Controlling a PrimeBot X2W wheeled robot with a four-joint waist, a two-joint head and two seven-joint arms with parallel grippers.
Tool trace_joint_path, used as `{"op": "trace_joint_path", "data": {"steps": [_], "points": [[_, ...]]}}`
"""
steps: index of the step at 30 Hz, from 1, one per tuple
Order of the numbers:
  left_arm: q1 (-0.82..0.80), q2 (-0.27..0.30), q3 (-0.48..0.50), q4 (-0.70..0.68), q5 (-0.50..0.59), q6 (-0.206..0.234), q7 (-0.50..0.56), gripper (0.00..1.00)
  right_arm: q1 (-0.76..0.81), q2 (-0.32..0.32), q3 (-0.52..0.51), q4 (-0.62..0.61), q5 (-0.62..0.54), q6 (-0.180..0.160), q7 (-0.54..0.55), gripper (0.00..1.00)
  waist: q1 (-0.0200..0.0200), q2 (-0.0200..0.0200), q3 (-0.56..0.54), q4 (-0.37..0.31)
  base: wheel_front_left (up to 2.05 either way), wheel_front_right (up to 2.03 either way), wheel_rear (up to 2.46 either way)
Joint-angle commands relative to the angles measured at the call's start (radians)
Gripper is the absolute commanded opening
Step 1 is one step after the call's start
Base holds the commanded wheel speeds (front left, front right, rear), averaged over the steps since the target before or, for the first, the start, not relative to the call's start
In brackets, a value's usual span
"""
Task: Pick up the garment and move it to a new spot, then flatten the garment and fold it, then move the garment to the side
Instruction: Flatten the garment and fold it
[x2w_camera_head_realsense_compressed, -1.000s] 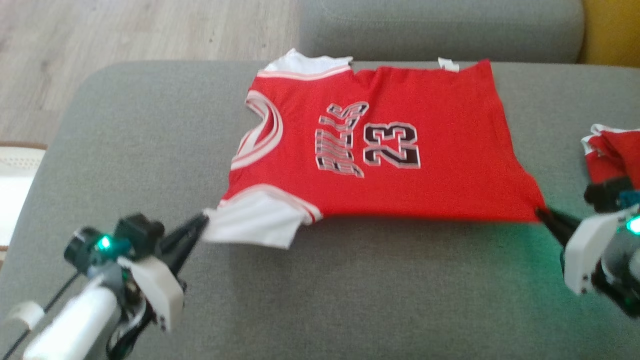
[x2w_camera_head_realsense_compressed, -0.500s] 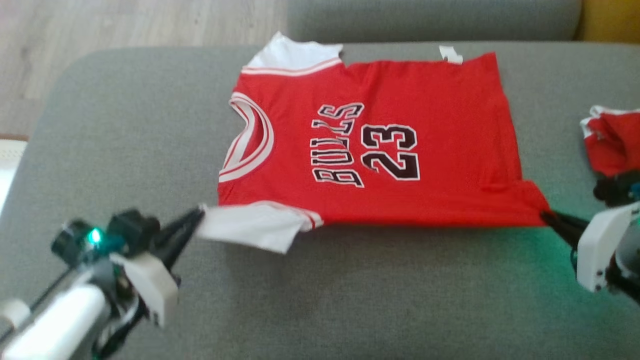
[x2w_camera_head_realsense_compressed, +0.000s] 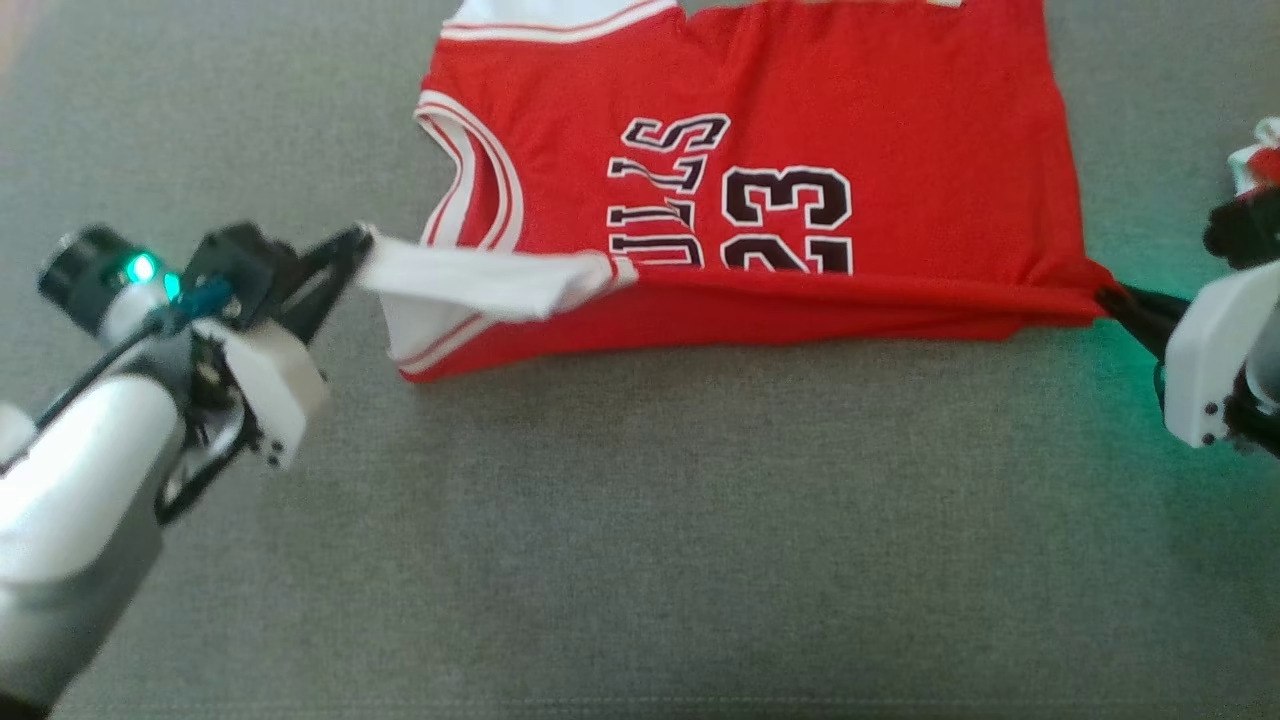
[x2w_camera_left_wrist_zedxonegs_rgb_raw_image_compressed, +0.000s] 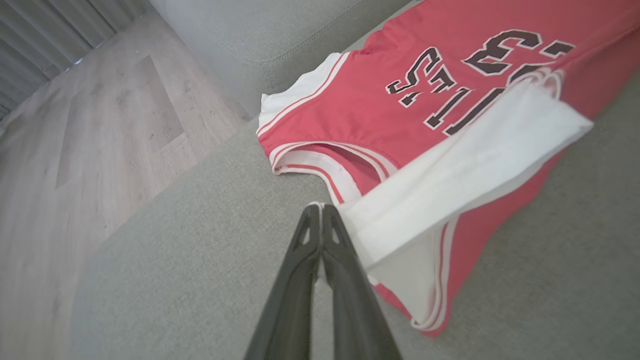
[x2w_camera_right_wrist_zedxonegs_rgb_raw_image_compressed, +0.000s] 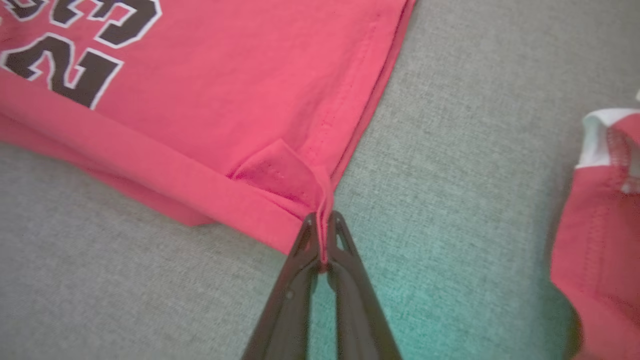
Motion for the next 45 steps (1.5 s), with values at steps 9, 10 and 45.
{"op": "trace_joint_path", "data": {"steps": [9,10,45], "points": [[-0.234,0.012,-0.053,0.161,0.032,-0.006,-0.046,0.0,-0.103,0.011,-0.001,0.021,-0.035,-0.001,0.027,0.0,0.0,0.0,0.065,-0.011,0.0,0.0,0.0],[-0.253,0.006,-0.061,0.18,0.031,-0.006,-0.05,0.0,-0.119,0.014,-0.004,0.027,-0.045,-0.001,0.015,0.65,0.0,0.0,0.069,-0.01,0.0,0.0,0.0],[0.369,-0.484,0.653,-0.166,0.024,0.173,-0.241,1.0,0.241,0.39,-0.596,0.062,-0.264,-0.001,-0.588,1.0,0.0,0.0,-0.182,-0.032,0.0,0.0,0.0]]}}
